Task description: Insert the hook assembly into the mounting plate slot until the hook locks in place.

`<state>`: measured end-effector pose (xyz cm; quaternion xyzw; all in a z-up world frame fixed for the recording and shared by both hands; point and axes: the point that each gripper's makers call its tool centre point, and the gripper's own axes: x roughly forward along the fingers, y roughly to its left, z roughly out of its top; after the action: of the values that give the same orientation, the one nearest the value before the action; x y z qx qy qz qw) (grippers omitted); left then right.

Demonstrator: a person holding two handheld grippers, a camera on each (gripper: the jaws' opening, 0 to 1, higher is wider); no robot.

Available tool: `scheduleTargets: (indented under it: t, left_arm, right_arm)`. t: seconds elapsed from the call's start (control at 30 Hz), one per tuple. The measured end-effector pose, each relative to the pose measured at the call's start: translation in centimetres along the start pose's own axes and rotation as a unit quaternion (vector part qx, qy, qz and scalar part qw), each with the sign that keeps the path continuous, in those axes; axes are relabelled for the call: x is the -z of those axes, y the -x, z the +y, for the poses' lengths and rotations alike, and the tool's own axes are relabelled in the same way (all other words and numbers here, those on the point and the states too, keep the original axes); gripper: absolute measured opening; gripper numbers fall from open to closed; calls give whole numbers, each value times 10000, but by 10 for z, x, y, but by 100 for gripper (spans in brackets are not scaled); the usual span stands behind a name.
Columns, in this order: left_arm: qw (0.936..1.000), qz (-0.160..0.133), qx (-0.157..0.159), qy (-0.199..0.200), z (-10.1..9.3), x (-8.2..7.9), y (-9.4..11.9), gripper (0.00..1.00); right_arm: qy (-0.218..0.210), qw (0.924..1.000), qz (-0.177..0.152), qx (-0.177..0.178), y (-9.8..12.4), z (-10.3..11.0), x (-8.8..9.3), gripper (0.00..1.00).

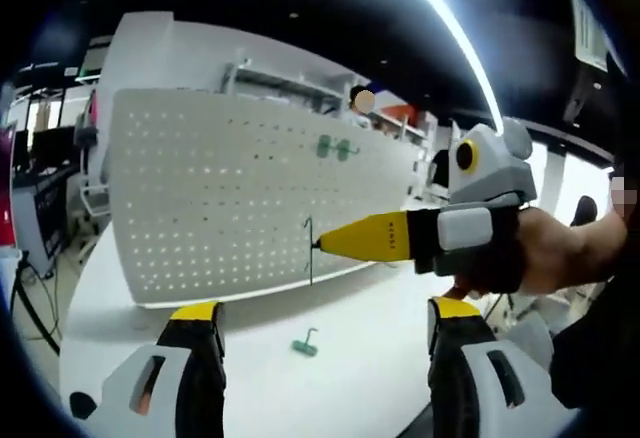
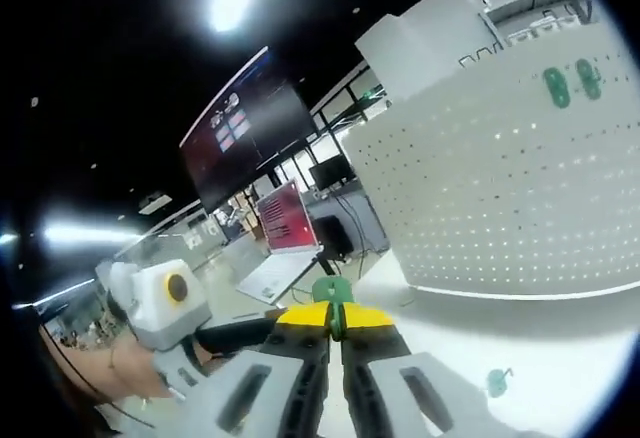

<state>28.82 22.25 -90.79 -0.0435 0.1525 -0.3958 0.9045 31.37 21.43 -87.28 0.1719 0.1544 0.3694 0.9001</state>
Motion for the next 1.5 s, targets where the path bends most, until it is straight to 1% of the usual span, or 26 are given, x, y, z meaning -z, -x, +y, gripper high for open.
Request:
scheduleTargets:
  t: [0.1, 0.23, 0.37, 0.57, 0.7, 0.87, 1.03, 1.1, 1.2, 1.3, 1.37, 1.5]
  left_arm:
    - [10000, -11, 55, 10, -2, 0, 0, 89]
    - [9998, -49, 123, 154, -3, 1, -1, 94]
    - [9998, -38, 133, 127, -3, 0, -2, 97]
    - [9998, -28, 164, 88, -4, -1, -4, 100]
    - [9998, -19, 179, 51, -5, -1, -5, 100]
    - [9998, 12, 181, 28, -5, 1, -6, 100]
    - [9999, 19, 171, -1, -3, -1, -7, 100]
    - [9999, 13, 166, 1, -2, -1, -7, 100]
    - [9999, 36, 153, -8, -1, -1, -7, 99]
    - [9999, 63, 150, 4, -1, 1, -8, 99]
    - [9999, 77, 151, 12, -1, 2, -9, 98]
    - [9998, 104, 159, 38, -1, 5, -10, 97]
  right_arm:
    - [230, 9996, -80, 159, 2, -7, -6, 0]
    - [335, 9986, -208, 340, 6, -19, -15, 0]
    - [450, 9977, -243, 440, 8, -27, -20, 0]
    - [599, 9950, -477, 648, 12, -43, -34, 0]
    - [725, 9918, -675, 806, 15, -56, -47, 0]
    - [901, 9854, -936, 1102, 22, -76, -66, 0]
    - [973, 9799, -1097, 1355, 27, -95, -79, 0]
    - [1052, 9760, -1187, 1493, 30, -105, -86, 0]
    - [1087, 9726, -1272, 1613, 34, -115, -94, 0]
    - [1164, 9663, -1406, 1814, 42, -131, -106, 0]
    - [1167, 9642, -1450, 1891, 46, -139, -111, 0]
    - [1204, 9562, -1589, 2144, 57, -160, -123, 0]
